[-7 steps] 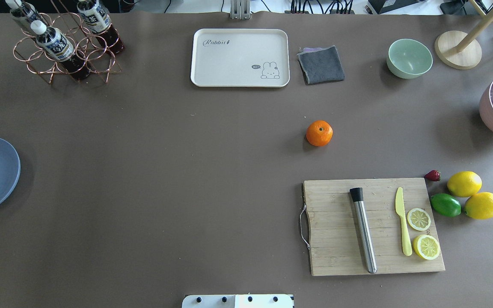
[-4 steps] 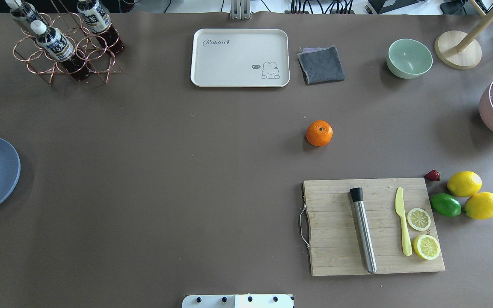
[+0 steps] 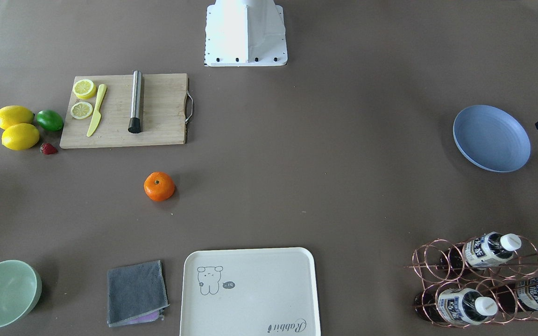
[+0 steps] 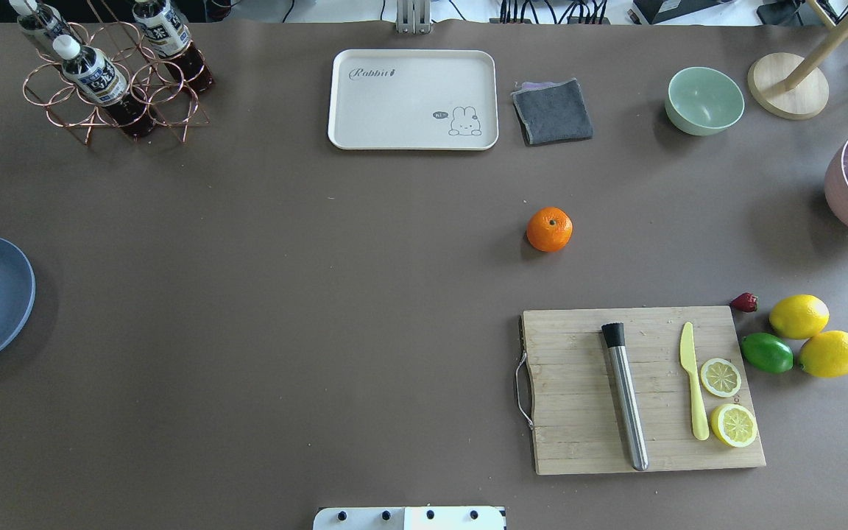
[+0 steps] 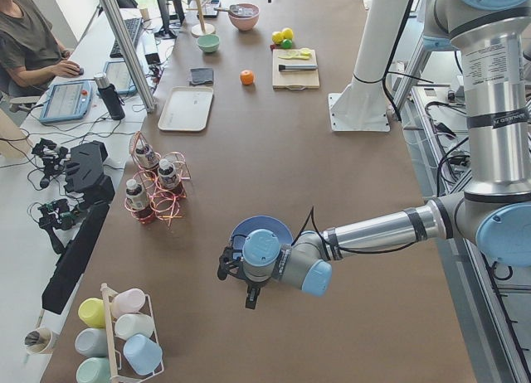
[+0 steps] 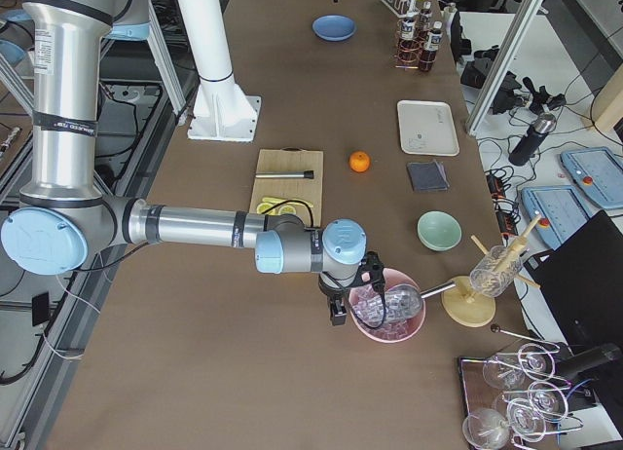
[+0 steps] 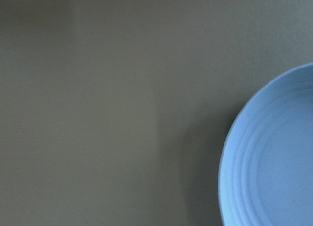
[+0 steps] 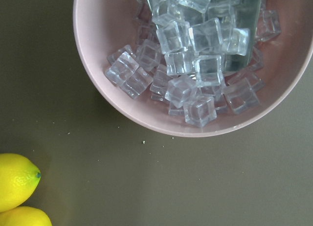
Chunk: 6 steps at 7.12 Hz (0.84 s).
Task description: Pick orange to plate
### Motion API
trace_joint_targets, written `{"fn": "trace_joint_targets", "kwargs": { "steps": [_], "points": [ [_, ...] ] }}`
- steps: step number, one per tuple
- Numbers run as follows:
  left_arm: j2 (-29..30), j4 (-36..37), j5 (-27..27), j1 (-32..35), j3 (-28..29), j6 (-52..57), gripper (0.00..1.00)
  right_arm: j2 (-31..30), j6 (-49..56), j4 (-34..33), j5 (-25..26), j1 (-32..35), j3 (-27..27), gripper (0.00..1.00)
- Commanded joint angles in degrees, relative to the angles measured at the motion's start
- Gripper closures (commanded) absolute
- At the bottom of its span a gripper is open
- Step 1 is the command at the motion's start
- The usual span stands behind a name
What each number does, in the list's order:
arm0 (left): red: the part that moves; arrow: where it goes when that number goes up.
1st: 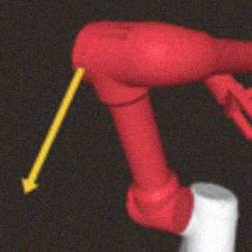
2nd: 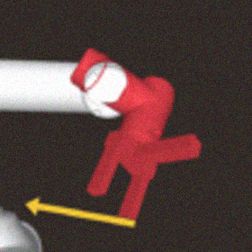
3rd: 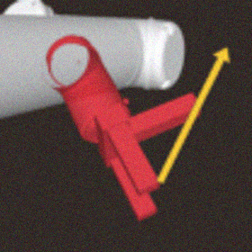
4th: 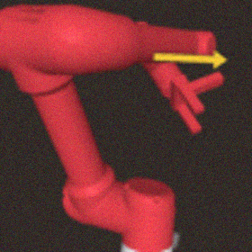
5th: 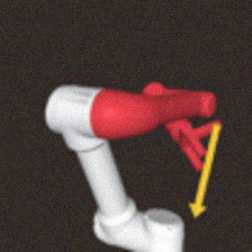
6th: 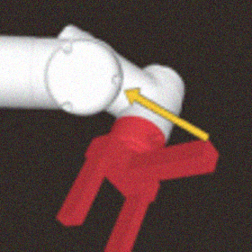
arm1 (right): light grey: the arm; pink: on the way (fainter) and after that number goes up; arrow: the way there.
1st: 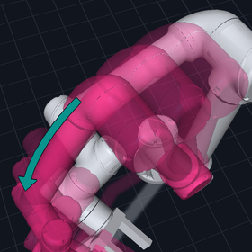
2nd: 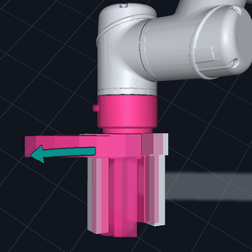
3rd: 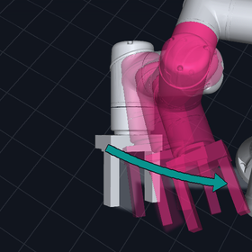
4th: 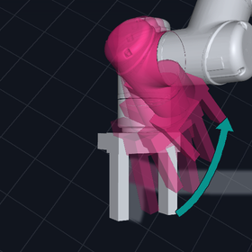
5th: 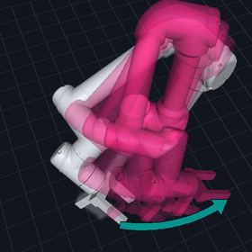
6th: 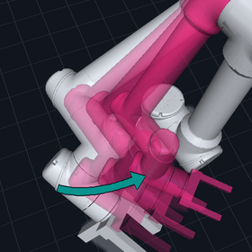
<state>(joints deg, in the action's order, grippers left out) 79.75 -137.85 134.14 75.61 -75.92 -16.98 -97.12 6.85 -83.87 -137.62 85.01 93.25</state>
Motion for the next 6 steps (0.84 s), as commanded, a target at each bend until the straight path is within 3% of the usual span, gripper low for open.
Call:
{"fn": "trace_joint_targets", "kwargs": {
  "steps": [1,3,4,5,6],
  "points": [
    [1.10,-3.39,-0.20,-3.35,2.53,-2.18,0.03,-0.43,-0.08,0.02,-1.51,-0.02,-0.34,0.00],
    [1.63,-3.83,-0.20,-4.93,2.44,-2.27,0.08,-0.61,-0.08,0.02,-1.51,-0.02,-0.34,0.00],
    [1.72,-4.09,-0.20,-5.38,2.53,-2.27,0.16,-0.70,-0.08,0.02,-1.51,-0.02,-0.43,0.00],
    [1.81,-4.09,-0.20,-5.47,2.44,-2.27,0.32,-0.87,-0.08,0.02,-1.51,-0.02,-0.43,0.00],
    [1.73,-4.18,-0.02,-5.47,2.35,-2.44,0.73,-0.96,-0.08,0.02,-1.51,-0.02,-0.35,0.00]
  ]
}}
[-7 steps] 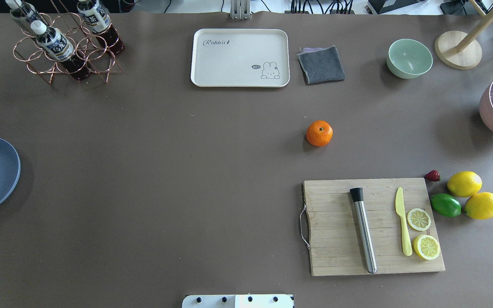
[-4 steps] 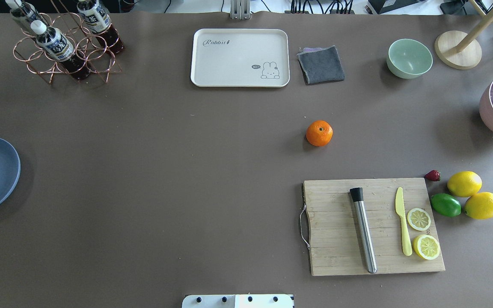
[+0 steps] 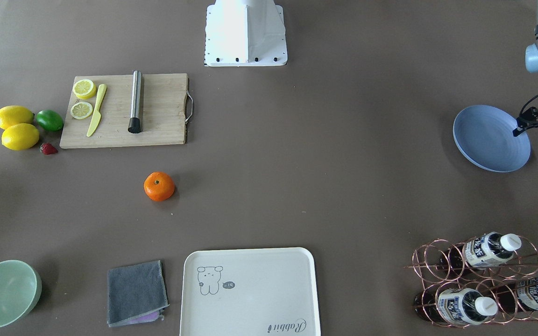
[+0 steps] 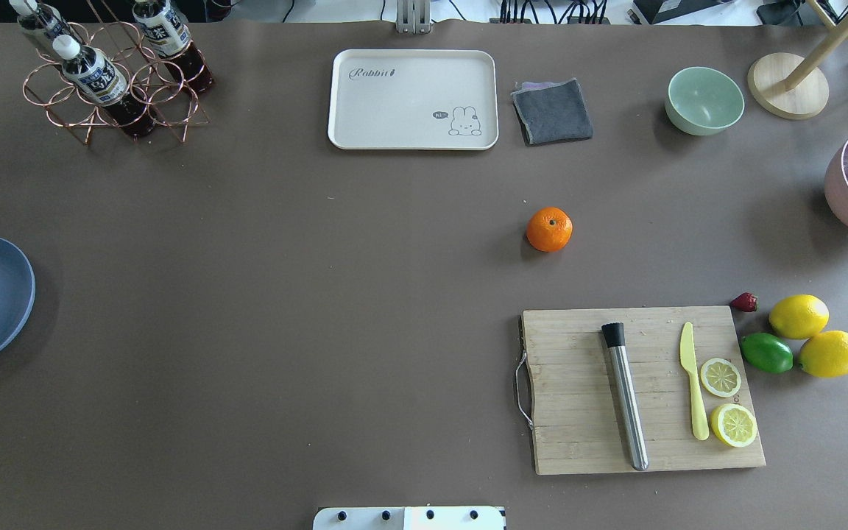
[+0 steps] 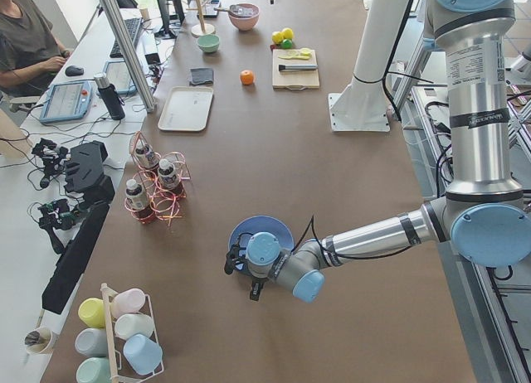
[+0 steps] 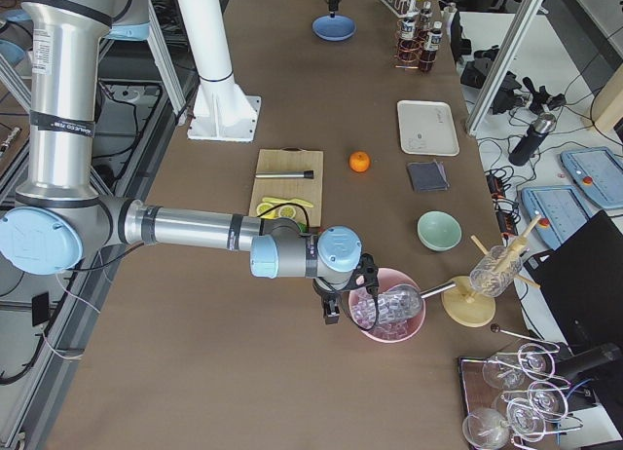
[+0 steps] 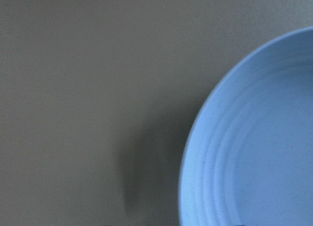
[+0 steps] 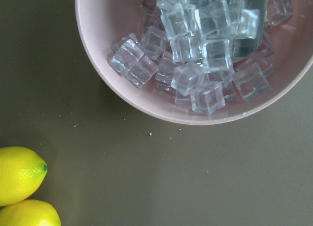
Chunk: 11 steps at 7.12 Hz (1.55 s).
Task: Pick orange to plate
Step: 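Lift the blue plate with the left gripper while the right reaches the orange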
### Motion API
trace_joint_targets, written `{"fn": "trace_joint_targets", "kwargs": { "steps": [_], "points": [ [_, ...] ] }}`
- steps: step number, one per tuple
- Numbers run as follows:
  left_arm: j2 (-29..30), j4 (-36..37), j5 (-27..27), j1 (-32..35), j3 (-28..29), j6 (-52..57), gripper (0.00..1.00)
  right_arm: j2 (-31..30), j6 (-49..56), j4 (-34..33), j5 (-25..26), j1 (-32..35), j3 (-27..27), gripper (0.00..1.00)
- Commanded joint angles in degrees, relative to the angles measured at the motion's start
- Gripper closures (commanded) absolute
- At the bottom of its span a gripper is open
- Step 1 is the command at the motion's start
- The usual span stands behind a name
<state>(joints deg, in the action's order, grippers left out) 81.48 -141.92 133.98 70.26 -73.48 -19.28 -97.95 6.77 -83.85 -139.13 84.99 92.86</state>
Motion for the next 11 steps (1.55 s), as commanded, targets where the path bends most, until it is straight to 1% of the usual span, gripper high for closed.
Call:
{"fn": "trace_joint_targets", "kwargs": {
  "steps": [1,2,3,4,5,6,7,8,9,10,11],
  "points": [
    [0.00,-0.11,0.23,-0.13,-0.09,-0.31,1.00,-0.14,-0.18,0.00,0.00,0.00,0.13,0.00],
    [-0.09,-0.20,0.58,-0.13,-0.17,-0.84,1.00,-0.05,-0.09,0.09,0.00,0.00,0.39,0.00],
    [-0.09,-0.29,2.58,-0.13,-0.52,-2.32,1.00,0.04,-0.26,0.09,-0.09,0.00,1.35,0.00],
    [-0.09,-2.73,2.86,-0.13,-1.05,-4.16,1.00,0.47,-0.44,0.00,-0.18,-0.26,3.62,0.00],
    [0.09,-5.88,5.39,-0.13,-2.71,-10.10,1.00,0.82,-2.79,0.09,-0.79,-1.22,5.21,0.00],
    [1.48,-6.35,7.33,-0.30,-7.77,-21.47,1.00,2.39,-9.78,0.09,-1.32,-3.50,8.01,0.00],
    [1.93,-6.35,8.83,-2.30,-14.52,-32.11,1.00,3.11,-17.07,0.17,-1.23,-6.82,11.96,0.00],
    [3.41,-6.35,6.58,-7.98,-19.98,-43.44,1.00,4.68,-24.10,0.18,-1.06,-10.60,14.69,0.00],
    [6.99,-6.35,-0.23,-15.00,-23.95,-54.78,1.00,8.18,-29.74,0.18,-0.80,-14.03,14.89,0.00],
    [11.21,-5.92,-7.52,-22.46,-25.38,-62.81,1.00,11.78,-36.06,0.18,0.60,-17.89,14.90,0.00],
    [15.86,-3.57,-12.99,-27.50,-25.49,-67.42,1.00,15.73,-43.52,0.26,2.88,-22.37,14.90,0.00]
  ]
}}
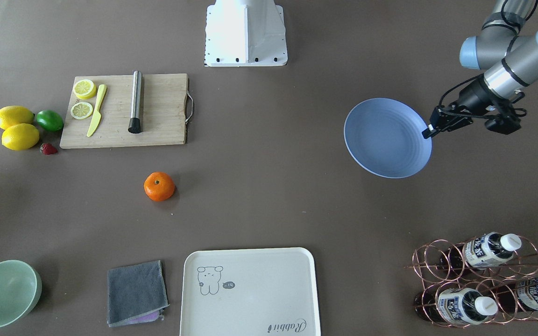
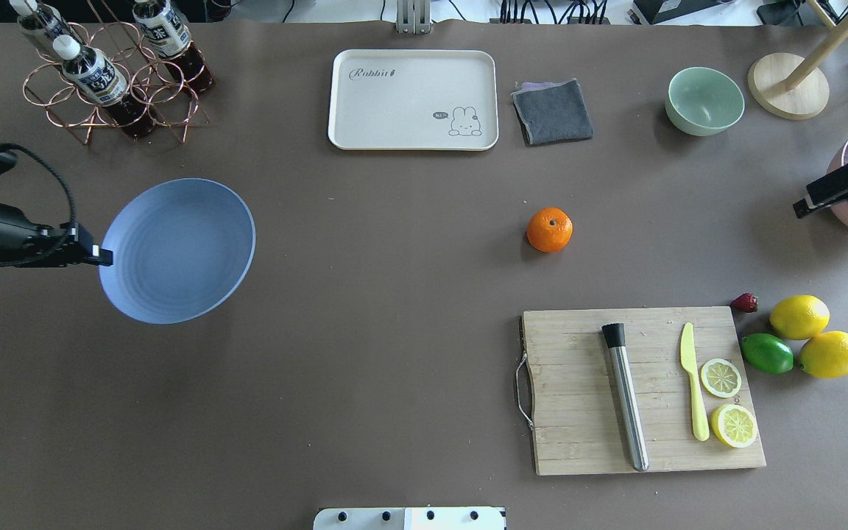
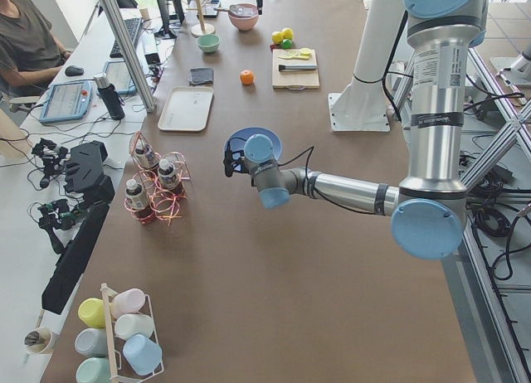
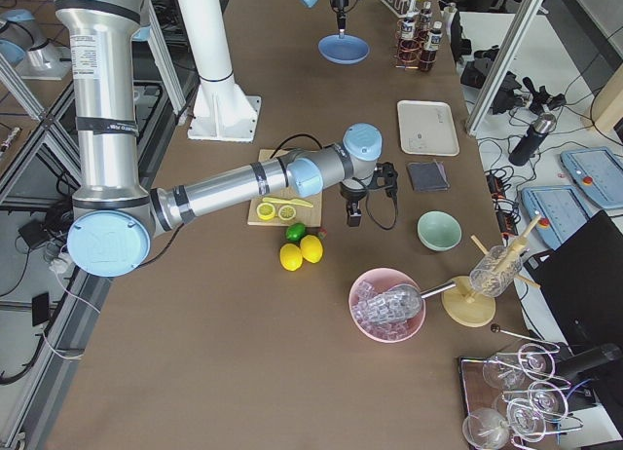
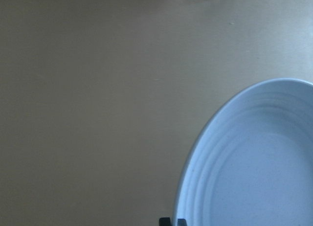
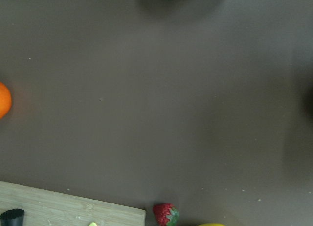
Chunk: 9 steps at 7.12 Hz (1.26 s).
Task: Pick orange to plate
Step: 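Lift the blue plate with the left gripper while the right reaches the orange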
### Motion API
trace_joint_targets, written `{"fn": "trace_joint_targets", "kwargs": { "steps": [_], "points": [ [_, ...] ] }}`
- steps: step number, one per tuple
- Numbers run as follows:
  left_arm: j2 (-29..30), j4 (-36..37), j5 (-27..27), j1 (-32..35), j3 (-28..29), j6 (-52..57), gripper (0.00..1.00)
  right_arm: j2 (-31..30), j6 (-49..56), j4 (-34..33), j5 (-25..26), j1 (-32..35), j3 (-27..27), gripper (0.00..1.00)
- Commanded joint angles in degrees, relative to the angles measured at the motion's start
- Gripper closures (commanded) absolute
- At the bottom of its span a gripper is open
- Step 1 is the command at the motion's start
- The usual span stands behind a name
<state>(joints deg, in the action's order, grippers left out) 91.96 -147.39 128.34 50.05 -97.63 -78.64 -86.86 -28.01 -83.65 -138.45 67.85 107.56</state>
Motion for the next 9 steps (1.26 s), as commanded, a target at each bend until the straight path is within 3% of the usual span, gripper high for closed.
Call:
{"fn": "trace_joint_targets", "kwargs": {
  "steps": [1,3,4,6,7,9],
  "points": [
    [9.69,6.46,-10.18,-9.43,-1.34,-8.98,1.00,8.51,-15.34,-0.02,5.44,-9.89,-0.15,0.00],
    [15.24,12.27,-19.05,-17.50,-0.64,-9.08,1.00,13.97,-22.24,-0.02,11.51,-16.50,-2.08,0.00],
    [18.05,15.43,-20.74,-18.75,-0.20,-9.08,1.00,16.43,-23.48,0.33,13.45,-18.44,-4.61,0.00],
    [20.88,18.18,-26.53,-23.31,0.50,-9.17,1.00,17.42,-26.19,8.90,15.57,-21.43,-10.50,0.00],
    [22.37,18.10,-26.99,-23.86,2.42,-9.17,1.00,18.99,-28.65,11.91,17.40,-22.75,-13.40,0.00],
    [22.65,18.10,-27.26,-24.12,3.05,-9.08,1.00,21.11,-32.88,11.85,18.21,-24.69,-13.87,0.00]
  ]
}}
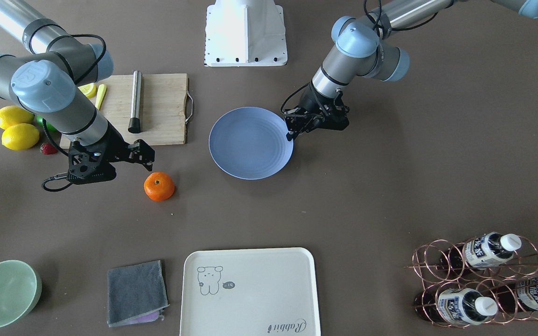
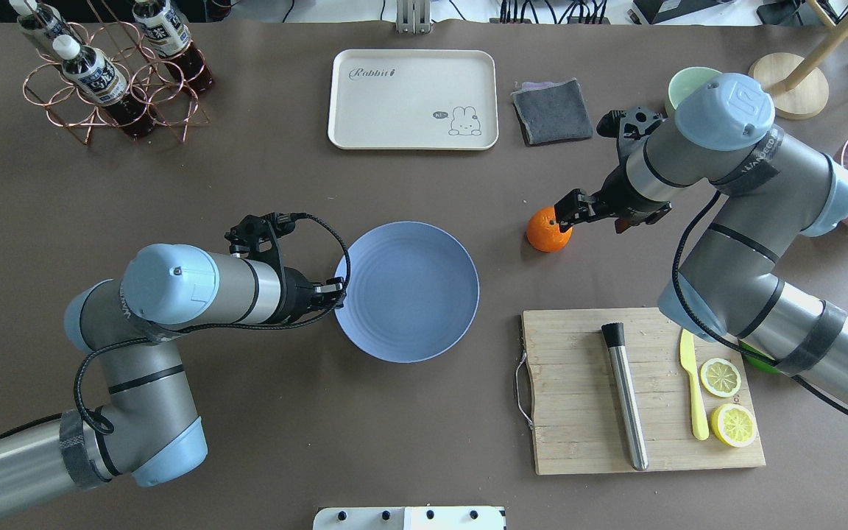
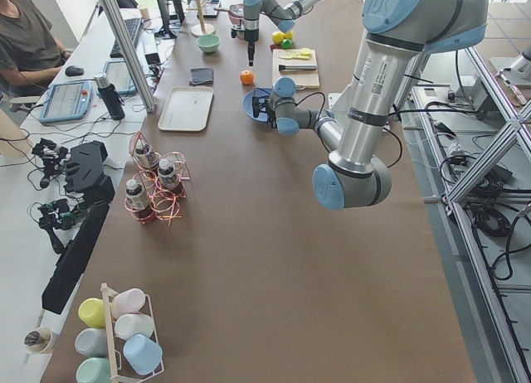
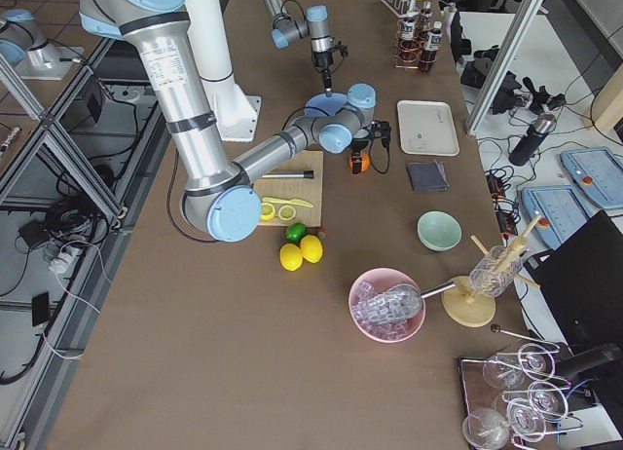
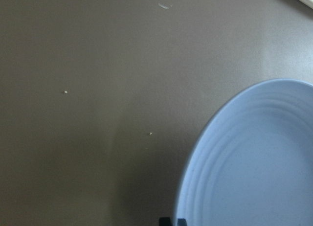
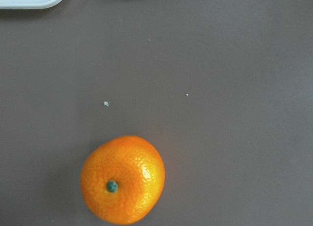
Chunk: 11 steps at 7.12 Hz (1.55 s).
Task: Pick orange to plate
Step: 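Lower the plate at table center while the right gripper grasps the orange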
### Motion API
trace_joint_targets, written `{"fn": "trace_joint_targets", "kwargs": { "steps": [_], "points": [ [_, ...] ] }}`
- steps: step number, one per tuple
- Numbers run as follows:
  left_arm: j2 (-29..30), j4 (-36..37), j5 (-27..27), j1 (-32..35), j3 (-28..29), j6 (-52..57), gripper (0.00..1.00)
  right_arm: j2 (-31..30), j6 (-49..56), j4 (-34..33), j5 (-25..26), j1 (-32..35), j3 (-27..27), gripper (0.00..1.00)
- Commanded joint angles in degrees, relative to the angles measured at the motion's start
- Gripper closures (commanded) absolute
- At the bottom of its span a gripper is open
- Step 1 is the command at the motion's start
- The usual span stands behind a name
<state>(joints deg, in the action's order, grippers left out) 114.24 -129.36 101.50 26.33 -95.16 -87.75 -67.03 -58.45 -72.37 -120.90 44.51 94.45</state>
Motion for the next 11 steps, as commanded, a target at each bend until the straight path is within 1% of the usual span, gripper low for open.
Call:
{"fn": "trace_joint_targets", "kwargs": {
  "steps": [1,2,3,5,7,8,9,10,11],
  "points": [
    [0.20,0.08,-1.38,-0.92,0.94,0.03,1.00,1.37,-2.63,0.56,2.76,-2.39,-1.28,0.00],
    [0.37,0.08,-1.74,-1.45,1.03,0.03,1.00,2.42,-2.64,0.56,4.26,-3.19,-2.41,0.00],
    [0.46,0.08,-1.83,-1.72,1.20,0.03,1.00,2.60,-2.38,0.65,4.53,-3.28,-3.47,0.00],
    [0.37,0.08,-1.74,-1.81,1.20,0.12,1.00,6.45,-2.46,0.65,5.50,-3.98,-7.41,0.00],
    [0.37,0.08,-1.83,-1.98,1.20,0.12,1.00,6.74,-1.94,0.65,5.94,-3.99,-8.22,0.00],
    [0.37,-0.10,-1.83,-1.98,1.20,0.12,1.00,6.74,-1.50,0.65,7.42,-4.07,-9.09,0.00],
    [0.28,-0.10,-1.83,-1.98,1.20,0.12,1.00,6.74,-1.41,0.56,7.52,-4.08,-9.19,0.00],
    [0.37,-0.10,-1.83,-1.98,1.20,0.12,0.89,6.82,-1.49,0.65,7.53,-4.25,-9.19,0.02],
    [0.28,0.08,-1.83,-1.98,1.20,0.21,0.32,6.82,-2.02,0.65,7.53,-4.34,-9.10,0.34]
  ]
}}
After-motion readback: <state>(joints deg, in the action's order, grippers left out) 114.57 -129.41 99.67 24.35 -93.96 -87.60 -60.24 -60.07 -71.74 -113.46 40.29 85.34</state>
